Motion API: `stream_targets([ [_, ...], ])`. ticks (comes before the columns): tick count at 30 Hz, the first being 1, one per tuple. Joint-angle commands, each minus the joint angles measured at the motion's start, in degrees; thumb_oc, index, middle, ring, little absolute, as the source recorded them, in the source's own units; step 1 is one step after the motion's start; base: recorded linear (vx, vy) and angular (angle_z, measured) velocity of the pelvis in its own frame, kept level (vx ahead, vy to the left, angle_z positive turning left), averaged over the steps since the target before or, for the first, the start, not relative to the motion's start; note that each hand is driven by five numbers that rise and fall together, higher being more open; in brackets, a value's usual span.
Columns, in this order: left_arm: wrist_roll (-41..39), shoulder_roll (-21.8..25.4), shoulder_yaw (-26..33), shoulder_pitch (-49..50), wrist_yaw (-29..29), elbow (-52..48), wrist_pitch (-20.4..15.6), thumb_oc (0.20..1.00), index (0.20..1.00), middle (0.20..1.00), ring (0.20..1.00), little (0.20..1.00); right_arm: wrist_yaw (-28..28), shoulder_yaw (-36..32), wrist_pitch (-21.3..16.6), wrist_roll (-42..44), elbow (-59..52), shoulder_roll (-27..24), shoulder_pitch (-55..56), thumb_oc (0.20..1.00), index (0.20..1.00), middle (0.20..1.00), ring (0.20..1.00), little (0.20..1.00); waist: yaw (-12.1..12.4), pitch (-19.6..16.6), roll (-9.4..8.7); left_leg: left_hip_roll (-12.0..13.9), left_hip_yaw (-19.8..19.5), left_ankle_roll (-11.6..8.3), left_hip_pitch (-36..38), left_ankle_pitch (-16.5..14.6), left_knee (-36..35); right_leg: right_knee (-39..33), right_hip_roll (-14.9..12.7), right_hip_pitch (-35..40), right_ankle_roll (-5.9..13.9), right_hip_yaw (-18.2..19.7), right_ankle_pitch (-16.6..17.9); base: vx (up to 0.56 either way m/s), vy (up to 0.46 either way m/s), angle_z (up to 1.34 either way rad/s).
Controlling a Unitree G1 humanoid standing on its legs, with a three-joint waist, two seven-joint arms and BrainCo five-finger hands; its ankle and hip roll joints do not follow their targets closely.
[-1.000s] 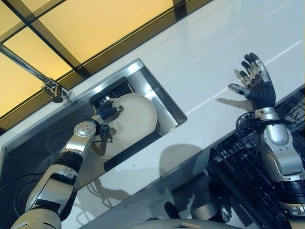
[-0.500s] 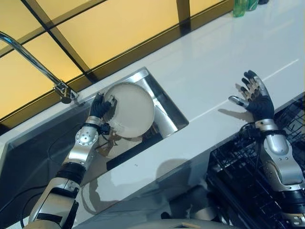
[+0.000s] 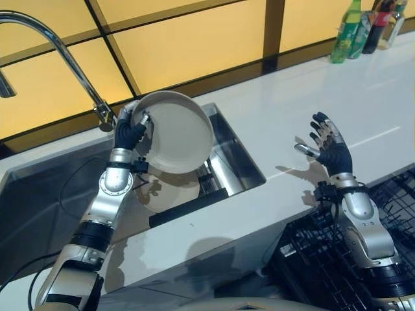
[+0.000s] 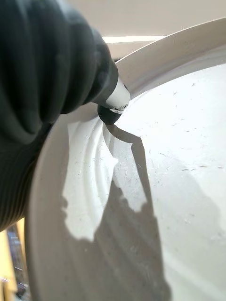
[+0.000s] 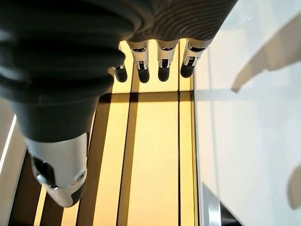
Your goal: Pick up plates and place into dishwasher.
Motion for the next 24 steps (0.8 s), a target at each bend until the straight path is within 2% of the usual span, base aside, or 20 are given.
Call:
stream_targets([
  [1, 1.78, 4.88, 4.17, -4.13, 6.11, -3.5, -5.23, 0.2, 0.2, 0.2, 0.2, 0.2, 0.48, 1.01, -3.4, -1.04, -4.66, 1.18, -9.07, 1.0, 1.0, 1.0, 1.0, 1.0, 3.21, -3.54, -1.39, 2.67, -0.57, -1.51, 2.03, -7.4, 2.9, 3.48, -0.64, -6.76, 0.76, -2.5, 1.24, -0.06, -0.066, 0.05],
  [7, 8.44, 3.93, 4.52, -4.13, 14.18, -6.95, -7.51, 0.2, 0.2, 0.2, 0.2, 0.2, 3.18, 4.37, -0.21, 3.05, -7.2, 2.39, -13.27, 1.0, 1.0, 1.0, 1.0, 1.0, 5.09, -4.23, -2.72, 3.2, -1.02, -1.76, 1.79, -7.15, 2.43, 2.92, -0.33, -6.2, 0.71, -4.06, 1.4, -0.06, -0.055, 0.11],
  [10, 11.36, 3.53, 3.3, -4.61, 16.59, -8.95, -6.75, 0.2, 0.2, 0.2, 0.2, 0.2, 4.8, 7.2, 2.1, 6.74, -8.98, 3.3, -14.54, 1.0, 1.0, 1.0, 1.0, 1.0, 5.72, -4.59, -3.35, 3.54, -0.91, -1.96, 1.86, -6.8, 1.88, 2.53, -0.18, -5.9, 0.73, -4.83, 1.49, -0.07, -0.058, 0.05],
  [16, 14.24, 2.41, -0.7, -6.88, 19.28, -10.62, -6.71, 0.2, 0.2, 0.2, 0.2, 0.2, 7.24, 13.0, 3.66, 10.51, -9.93, 6.02, -17.23, 1.0, 1.0, 1.0, 1.0, 1.0, 6.61, -5.08, -4.11, 3.96, -1.09, -2.24, 1.52, -6.4, 1.62, 2.1, 0.03, -5.64, 0.64, -5.83, 1.58, -0.06, -0.048, 0.02],
  [24, 16.57, -1.37, -6.11, -7.69, 18.81, -15.12, -8.42, 0.2, 0.2, 0.2, 0.2, 0.2, 5.2, 19.16, 4.12, 11.13, -10.08, 9.6, -20.13, 1.0, 1.0, 1.0, 1.0, 1.0, 7.79, -5.16, -4.51, 4.12, -1.66, -2.21, 1.46, -6.41, 1.73, 1.7, 0.27, -5.01, 0.54, -6.33, 1.63, -0.01, -0.018, 0.02],
])
